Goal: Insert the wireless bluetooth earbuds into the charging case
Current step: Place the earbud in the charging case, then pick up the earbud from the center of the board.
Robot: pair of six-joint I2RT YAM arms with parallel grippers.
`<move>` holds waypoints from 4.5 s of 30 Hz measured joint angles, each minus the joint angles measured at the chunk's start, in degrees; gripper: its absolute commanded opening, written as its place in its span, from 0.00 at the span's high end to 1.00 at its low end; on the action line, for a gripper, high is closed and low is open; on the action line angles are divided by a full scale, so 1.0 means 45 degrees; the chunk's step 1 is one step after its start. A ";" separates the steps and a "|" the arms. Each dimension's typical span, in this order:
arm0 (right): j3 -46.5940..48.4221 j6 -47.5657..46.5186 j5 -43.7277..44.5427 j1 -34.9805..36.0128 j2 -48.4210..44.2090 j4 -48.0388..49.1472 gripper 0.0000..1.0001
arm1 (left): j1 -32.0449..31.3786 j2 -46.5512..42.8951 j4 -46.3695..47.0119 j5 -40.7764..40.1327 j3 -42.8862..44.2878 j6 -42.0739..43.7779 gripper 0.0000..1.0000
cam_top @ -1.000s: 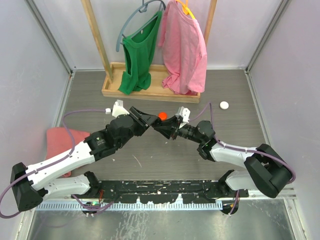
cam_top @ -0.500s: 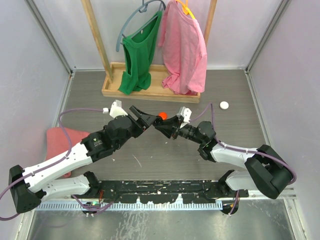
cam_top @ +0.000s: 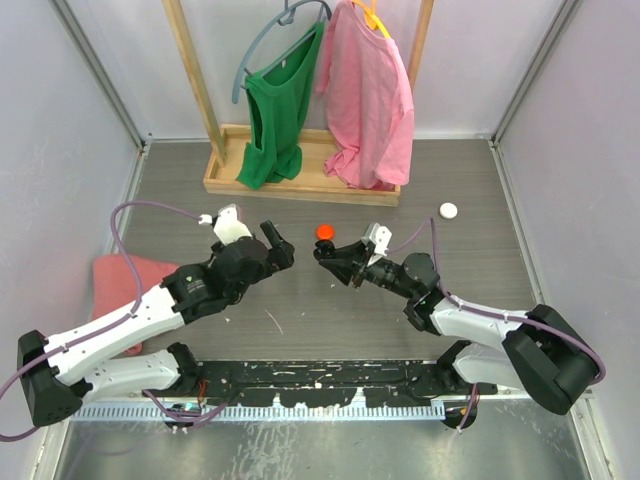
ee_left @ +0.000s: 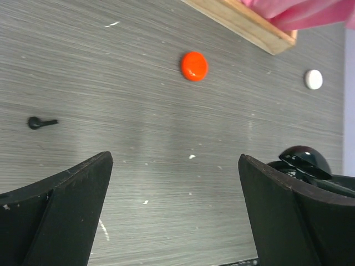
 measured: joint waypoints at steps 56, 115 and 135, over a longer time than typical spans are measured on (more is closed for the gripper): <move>-0.0529 -0.0010 0.1132 0.0000 0.0991 -0.0063 0.88 | 0.5217 0.7844 0.0466 0.5061 0.0695 0.2905 0.02; -0.0529 -0.0010 0.1239 0.0000 0.0991 -0.0160 0.88 | 0.6552 0.8106 -0.2098 0.4279 0.1292 0.3643 0.63; -0.0529 -0.0010 0.1239 0.0000 0.0991 -0.0199 0.88 | 0.7121 0.8364 -0.1817 0.5231 0.1219 0.3861 0.81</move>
